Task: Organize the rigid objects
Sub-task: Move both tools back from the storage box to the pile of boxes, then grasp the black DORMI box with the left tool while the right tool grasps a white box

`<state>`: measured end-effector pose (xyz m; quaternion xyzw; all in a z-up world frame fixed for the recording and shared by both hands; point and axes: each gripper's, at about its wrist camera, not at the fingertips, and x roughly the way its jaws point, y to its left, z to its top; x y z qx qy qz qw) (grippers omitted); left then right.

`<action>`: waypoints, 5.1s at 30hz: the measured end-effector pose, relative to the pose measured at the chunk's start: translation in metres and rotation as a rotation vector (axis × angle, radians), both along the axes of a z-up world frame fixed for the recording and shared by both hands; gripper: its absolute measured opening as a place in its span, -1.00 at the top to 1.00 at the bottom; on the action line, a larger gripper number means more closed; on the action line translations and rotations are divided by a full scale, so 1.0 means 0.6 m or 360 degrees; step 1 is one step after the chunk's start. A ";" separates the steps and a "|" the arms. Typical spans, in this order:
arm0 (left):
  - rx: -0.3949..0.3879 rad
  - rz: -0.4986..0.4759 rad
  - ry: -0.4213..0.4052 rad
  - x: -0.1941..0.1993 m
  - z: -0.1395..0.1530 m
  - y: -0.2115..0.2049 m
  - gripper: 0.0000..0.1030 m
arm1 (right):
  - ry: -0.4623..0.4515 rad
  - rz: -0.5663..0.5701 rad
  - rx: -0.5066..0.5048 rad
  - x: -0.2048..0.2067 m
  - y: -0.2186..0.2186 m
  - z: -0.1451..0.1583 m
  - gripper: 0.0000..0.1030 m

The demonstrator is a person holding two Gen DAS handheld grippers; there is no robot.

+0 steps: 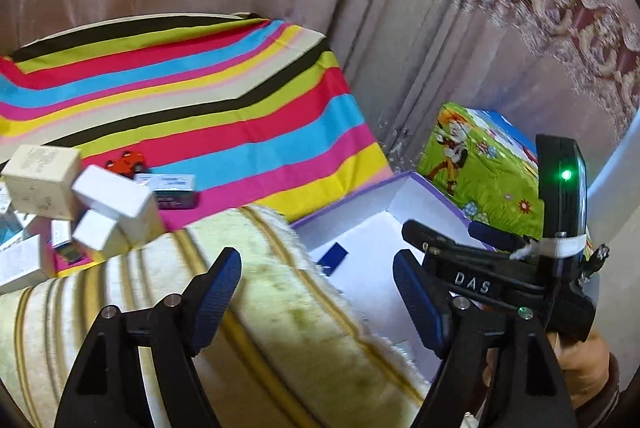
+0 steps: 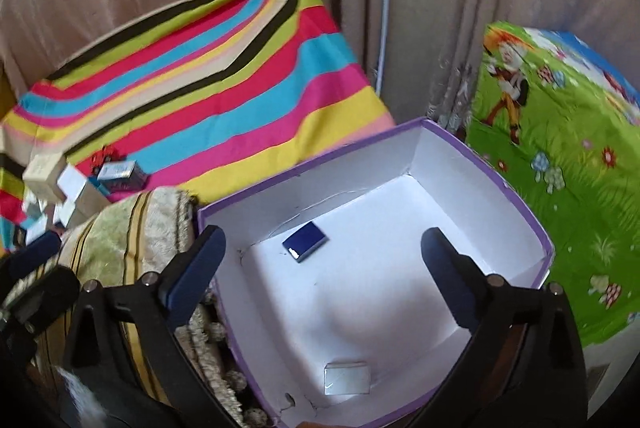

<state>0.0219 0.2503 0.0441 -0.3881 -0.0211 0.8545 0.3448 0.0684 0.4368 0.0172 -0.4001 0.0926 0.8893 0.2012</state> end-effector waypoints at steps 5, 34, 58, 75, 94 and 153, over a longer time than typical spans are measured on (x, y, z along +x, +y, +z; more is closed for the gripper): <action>-0.0025 0.0102 -0.0003 -0.011 -0.001 -0.050 -0.54 | -0.0005 0.0184 -0.0035 -0.015 -0.042 -0.001 -0.93; 0.0035 0.0787 -0.0094 -0.038 -0.031 -0.375 -0.54 | -0.0146 0.0570 -0.0290 -0.091 -0.169 -0.020 -0.93; -0.0080 0.0939 -0.0215 -0.096 -0.046 -0.491 -0.63 | -0.0241 0.0811 -0.0206 -0.171 -0.265 -0.038 -0.93; -0.0235 0.0702 -0.0279 -0.205 -0.062 -0.526 -0.99 | -0.0195 0.0859 -0.0288 -0.195 -0.302 -0.033 -0.93; -0.0287 0.0522 -0.0438 -0.271 -0.115 -0.524 -0.99 | -0.0036 0.1079 -0.0251 -0.256 -0.374 0.011 -0.93; -0.0426 0.0844 -0.0048 -0.162 -0.045 -0.463 -0.69 | 0.0125 0.1292 -0.0472 -0.262 -0.335 0.016 -0.10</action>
